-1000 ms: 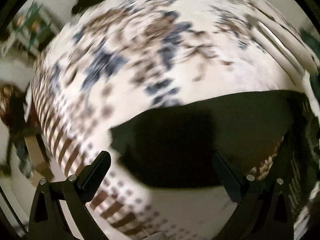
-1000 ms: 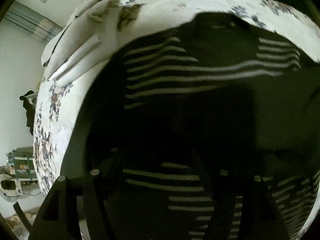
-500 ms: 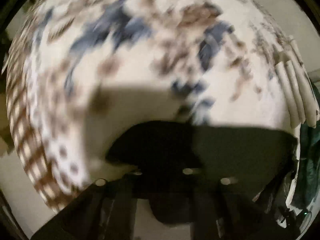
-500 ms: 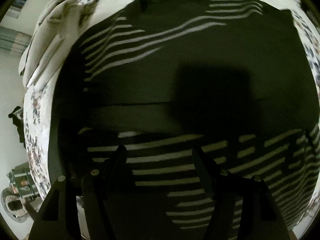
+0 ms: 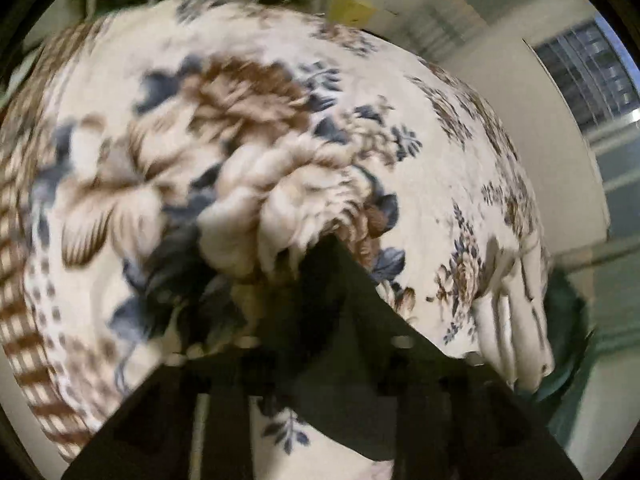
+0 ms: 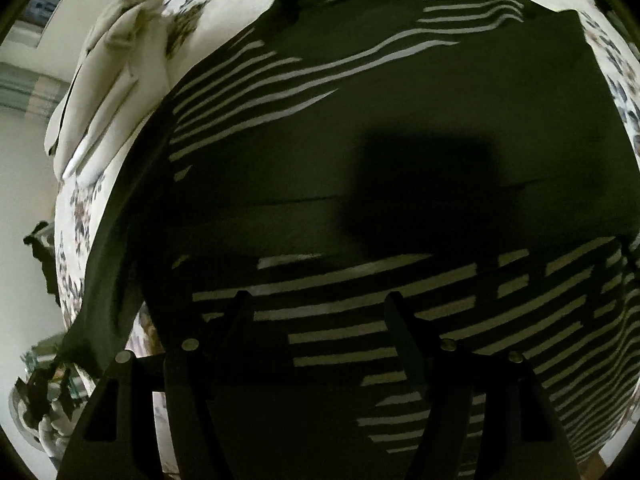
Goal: Fold small clothes
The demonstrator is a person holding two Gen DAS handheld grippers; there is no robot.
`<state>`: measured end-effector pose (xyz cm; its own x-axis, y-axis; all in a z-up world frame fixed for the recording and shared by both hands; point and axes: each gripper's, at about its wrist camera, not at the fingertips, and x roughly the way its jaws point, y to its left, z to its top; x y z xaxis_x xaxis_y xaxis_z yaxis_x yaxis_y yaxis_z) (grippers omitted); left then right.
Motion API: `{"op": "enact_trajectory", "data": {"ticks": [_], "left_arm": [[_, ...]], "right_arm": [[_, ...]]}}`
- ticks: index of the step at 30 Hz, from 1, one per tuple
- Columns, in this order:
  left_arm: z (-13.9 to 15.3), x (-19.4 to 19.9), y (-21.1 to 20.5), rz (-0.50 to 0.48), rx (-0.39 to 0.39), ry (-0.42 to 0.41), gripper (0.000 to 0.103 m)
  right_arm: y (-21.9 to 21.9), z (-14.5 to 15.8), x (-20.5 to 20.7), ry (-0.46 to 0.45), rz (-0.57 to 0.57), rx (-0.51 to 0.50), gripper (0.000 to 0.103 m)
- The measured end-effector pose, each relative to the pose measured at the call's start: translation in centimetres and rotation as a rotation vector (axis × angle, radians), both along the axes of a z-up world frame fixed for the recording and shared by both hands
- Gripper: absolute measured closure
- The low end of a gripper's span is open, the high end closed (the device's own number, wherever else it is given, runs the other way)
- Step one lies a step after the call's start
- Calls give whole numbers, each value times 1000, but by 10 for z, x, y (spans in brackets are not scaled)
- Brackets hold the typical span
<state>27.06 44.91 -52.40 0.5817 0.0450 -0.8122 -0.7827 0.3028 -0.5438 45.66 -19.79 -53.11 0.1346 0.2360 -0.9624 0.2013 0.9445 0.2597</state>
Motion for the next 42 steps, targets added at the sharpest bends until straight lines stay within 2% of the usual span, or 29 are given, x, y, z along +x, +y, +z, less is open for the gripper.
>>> {"op": "enact_trajectory", "data": {"ticks": [1,2,4,7,9,10,11,13,14,15,16,17,19,20,24,25,28,32,36,42], "left_arm": [[-5,-10,-3,20,-30,-9,50],[-10,-19,-10,41,-54,-8,34],[-28,-39,-23,92,-133,-31,33],[-60,-41,-38,128,-256,-57,33],[-71,-27,-41,128,-265,-64,33],[-74,-17,-41,119,-247,-59,33],[-73,-7,-39,109,-217,-43,33],[-67,16,-37,84,-118,18,35],[-63,23,-36,76,-70,42,45],[-56,32,-36,60,-12,69,89],[-50,42,-36,29,29,112,97],[-44,49,-37,6,69,140,98],[-20,60,-45,-33,167,141,99],[-13,63,-48,-51,188,143,99],[42,82,-83,-165,351,142,99],[60,90,-98,-201,403,135,99],[98,119,-153,-316,489,94,99],[122,160,-260,-497,522,48,99],[118,190,-400,-690,519,17,99],[85,218,-578,-877,409,7,98]], "right_arm": [[3,-1,-1,1,3,1,34],[4,-2,-2,5,3,2,34],[6,-4,-2,14,-2,3,34],[6,-8,-2,21,-13,-38,34],[5,-10,2,36,-5,-172,27],[5,-10,4,41,3,-243,16],[4,-10,8,42,9,-334,13],[2,-7,13,28,-2,-415,13],[0,-6,16,28,-7,-449,13],[-1,-5,18,27,-14,-456,13],[-2,-3,20,27,-23,-450,13],[-5,-2,21,33,-34,-436,13],[-9,2,22,39,-49,-421,13],[-11,4,22,39,-58,-412,13],[-36,16,16,39,-99,-331,13],[-45,19,15,42,-115,-301,13],[-80,29,14,37,-146,-214,13],[-129,37,17,13,-135,-152,13],[-193,37,21,29,-123,-85,13],[-280,30,24,62,-106,-24,13]]}}
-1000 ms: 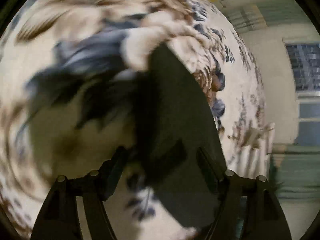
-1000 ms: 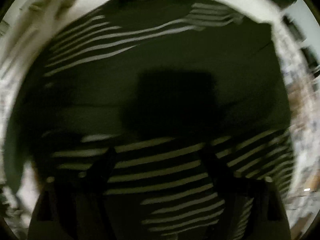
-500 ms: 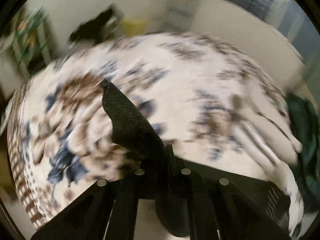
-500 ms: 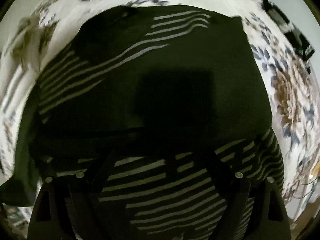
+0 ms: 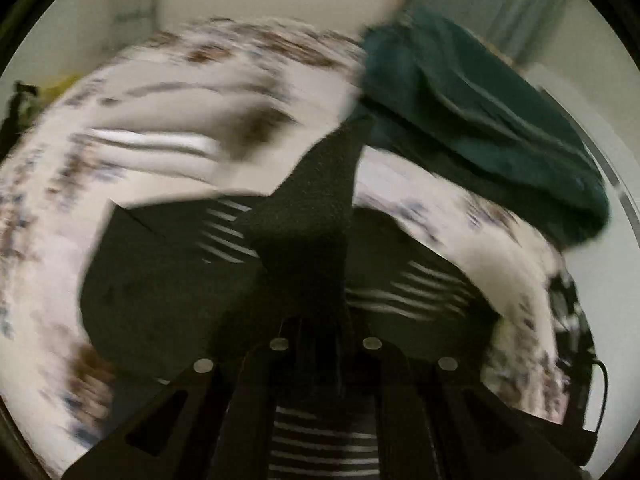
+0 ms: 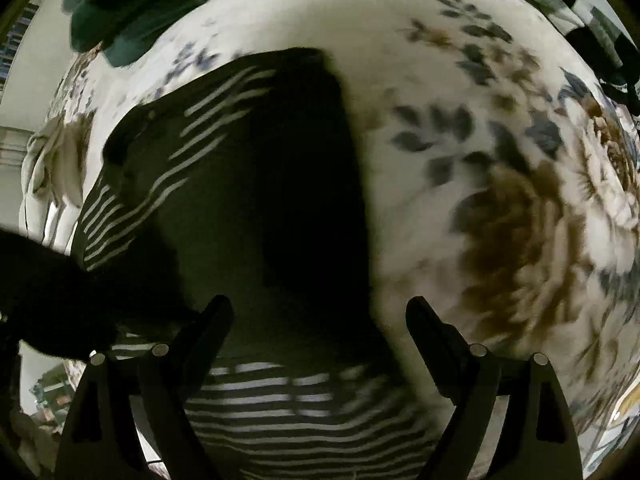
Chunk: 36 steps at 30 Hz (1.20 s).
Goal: Fold small clothes
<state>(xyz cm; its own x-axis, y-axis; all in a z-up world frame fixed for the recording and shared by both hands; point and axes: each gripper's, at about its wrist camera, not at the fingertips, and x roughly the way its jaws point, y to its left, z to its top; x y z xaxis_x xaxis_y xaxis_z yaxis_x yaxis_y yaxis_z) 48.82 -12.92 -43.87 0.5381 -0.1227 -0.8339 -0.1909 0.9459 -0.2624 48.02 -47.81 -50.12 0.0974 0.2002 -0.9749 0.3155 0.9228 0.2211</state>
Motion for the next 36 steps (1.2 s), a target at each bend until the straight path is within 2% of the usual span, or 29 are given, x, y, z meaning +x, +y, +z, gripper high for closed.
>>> {"op": "enact_trajectory", "data": {"ticks": [3,5,7,8,10,11,12,13,15,17,19,22,24,25,27,28,30,32,34,36], "left_arm": [[-19,12,-64,-56,-32,56,96],[-31,15,-90,-86,-37,106,94],[-39,16,-107,-89,-7,151,94],[-40,14,-111,-91,12,158,90],[-38,4,-111,-80,63,142,66],[-37,-2,-105,-71,76,129,40],[-36,-7,-96,-55,92,113,18],[-33,-14,-84,-30,117,92,13],[-22,-31,-49,50,199,50,12],[-16,-49,-17,137,273,44,12],[-14,-71,24,243,359,68,12],[-22,-98,70,353,417,134,12],[-32,-112,94,413,430,195,12],[-37,-119,105,442,420,220,12],[-46,-132,120,489,398,247,12],[-49,-136,123,502,388,254,12],[-55,-143,130,530,361,273,12],[-60,-147,133,546,327,276,12],[-62,-146,135,553,302,264,12],[-65,-138,134,549,292,262,12]], "right_arm": [[-39,-1,-4,9,2,13,13],[-61,0,-8,15,0,37,13],[-75,2,-9,19,4,55,13],[-84,5,-10,16,10,68,13],[-89,12,-12,2,17,85,13],[-93,17,-10,-10,24,105,13],[-94,20,-9,-17,27,122,13],[-92,24,-9,-24,27,138,13],[-88,30,-3,-45,29,201,13],[-74,33,10,-72,33,278,13],[-55,30,21,-81,45,323,13],[-18,19,44,-64,100,325,13],[12,2,59,-5,158,301,13],[25,-8,63,40,184,286,18],[42,-27,66,110,189,278,64],[50,-31,66,119,191,284,99],[55,-16,65,40,188,261,99],[54,20,62,-102,230,200,100],[46,41,62,-160,239,153,100],[32,47,67,-182,250,44,100]]}}
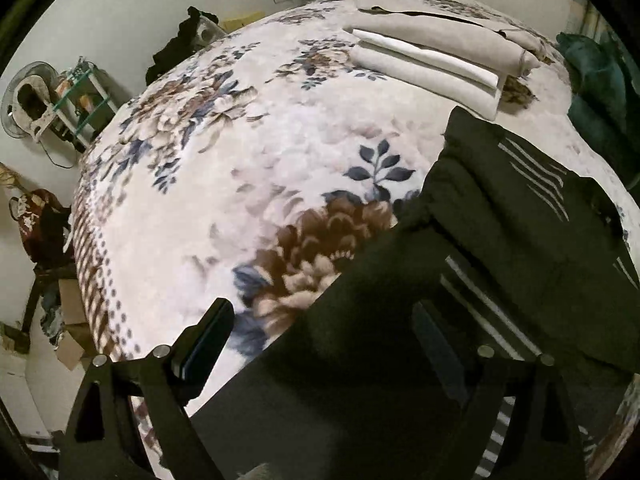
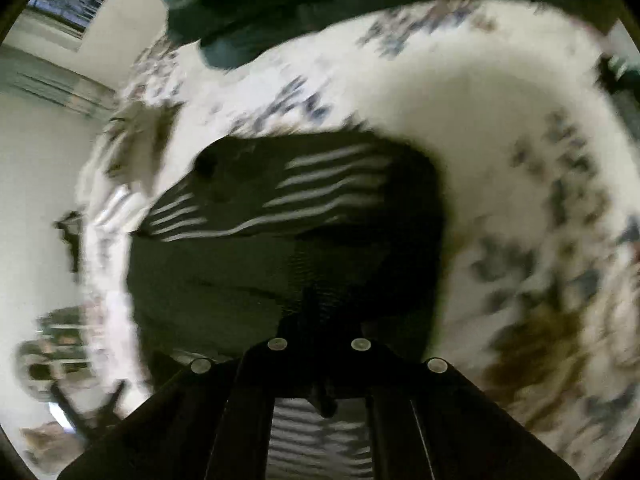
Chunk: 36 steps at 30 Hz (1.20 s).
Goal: Fold small clothes
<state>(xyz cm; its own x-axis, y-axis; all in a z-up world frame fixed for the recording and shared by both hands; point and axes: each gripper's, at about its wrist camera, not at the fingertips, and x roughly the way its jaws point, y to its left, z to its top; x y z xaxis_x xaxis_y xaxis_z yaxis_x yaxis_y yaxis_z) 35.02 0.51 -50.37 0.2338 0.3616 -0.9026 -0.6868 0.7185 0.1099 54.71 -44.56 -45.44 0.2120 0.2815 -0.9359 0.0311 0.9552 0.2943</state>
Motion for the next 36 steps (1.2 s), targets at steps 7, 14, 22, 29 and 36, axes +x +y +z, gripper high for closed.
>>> {"op": "enact_trajectory", "data": {"ticks": [7,14,22,29,36], "left_arm": [[-9,30,17,-15,-54,-13,12],[-17,90,38,-104,-92,-70,12],[-92,132,61,-259,-169,76,5],[-51,110,65,-276,-165,5,4],[26,58,-21,-369,-59,-46,4]], "right_arm": [[-27,-55,18,268,9,-139,74],[-32,-22,4,149,-177,49,57],[-17,-87,25,254,-185,-156,57],[-37,-30,14,212,-241,-65,57],[-78,36,-30,223,-119,56,51]]}}
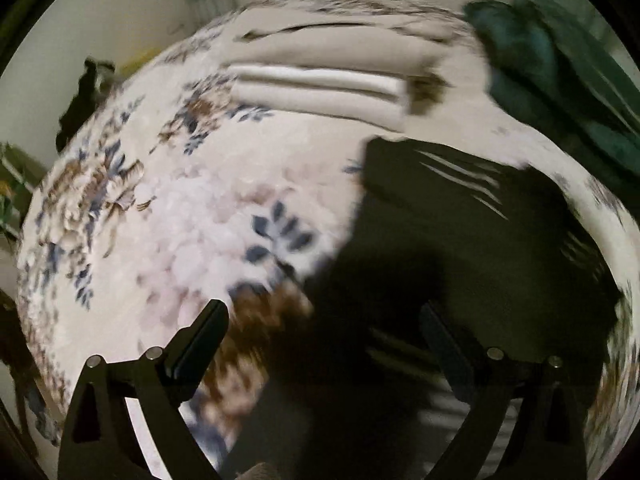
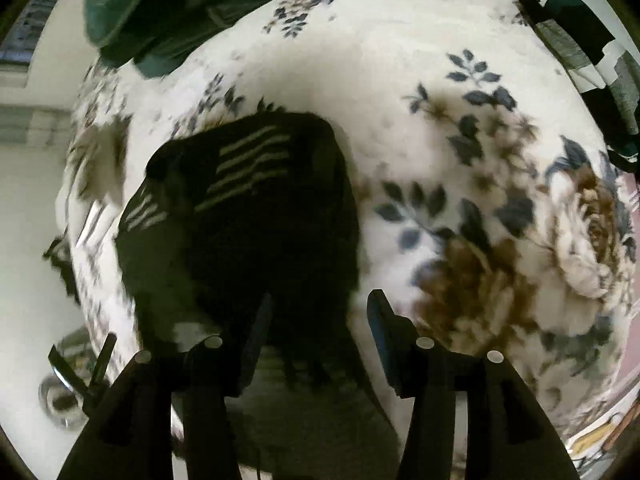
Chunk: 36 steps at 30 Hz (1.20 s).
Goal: Fold small clothes
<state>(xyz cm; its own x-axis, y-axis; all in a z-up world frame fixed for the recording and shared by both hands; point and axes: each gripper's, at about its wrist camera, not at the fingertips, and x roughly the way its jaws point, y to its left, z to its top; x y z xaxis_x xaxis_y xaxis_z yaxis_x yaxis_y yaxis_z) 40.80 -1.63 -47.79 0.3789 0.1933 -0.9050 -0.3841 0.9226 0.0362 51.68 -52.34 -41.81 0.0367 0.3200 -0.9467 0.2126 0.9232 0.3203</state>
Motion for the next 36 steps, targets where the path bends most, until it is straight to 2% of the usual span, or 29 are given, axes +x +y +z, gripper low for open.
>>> {"op": "enact_trajectory", "data": {"ticks": [3,6,10,13,16,20,22,24,25,26,30,31,32,34,35,36], "left_arm": [[10,-24,-55,-55,28,40,4],[5,-62,-125,-90,24,121,4],[-33,-115,-225,-141,-98,279,4],[-62,-151,-293,-202,-169,350,4],[-88,-174,-344,-279,-188,386,4],[-116,-187,-381,-322,-152,399,8],[-122,-185,-381,-311,-119,377,25],[-121,-181,-374,-288,-95,350,64],[-120,-179,-370,-285,-96,340,75],[-118,-177,-367,-285,-98,329,92],[-106,-173,-358,-291,-97,288,96],[-101,-175,-358,-295,-95,279,96],[-97,-177,-359,-305,-91,274,96],[-88,-182,-365,-321,-78,260,96],[-85,-182,-365,-326,-79,258,96],[-83,-181,-364,-330,-76,253,96]], "right_arm": [[-32,7,-17,35,71,62,51],[-61,-6,-21,76,145,55,51],[-92,-34,-18,118,201,56,51],[-109,-60,-6,135,208,85,51],[-118,-82,14,138,176,150,51],[-109,-109,56,128,113,276,51],[-100,-121,84,114,82,333,51],[-89,-131,109,100,62,367,51],[-83,-136,120,101,54,381,51],[-73,-145,134,111,42,407,51],[-39,-165,155,156,61,451,52],[-31,-168,156,163,80,457,78],[-21,-167,156,149,115,424,98],[-13,-157,157,81,163,308,99],[-20,-150,164,27,149,245,99],[-27,-149,170,12,131,224,99]]}}
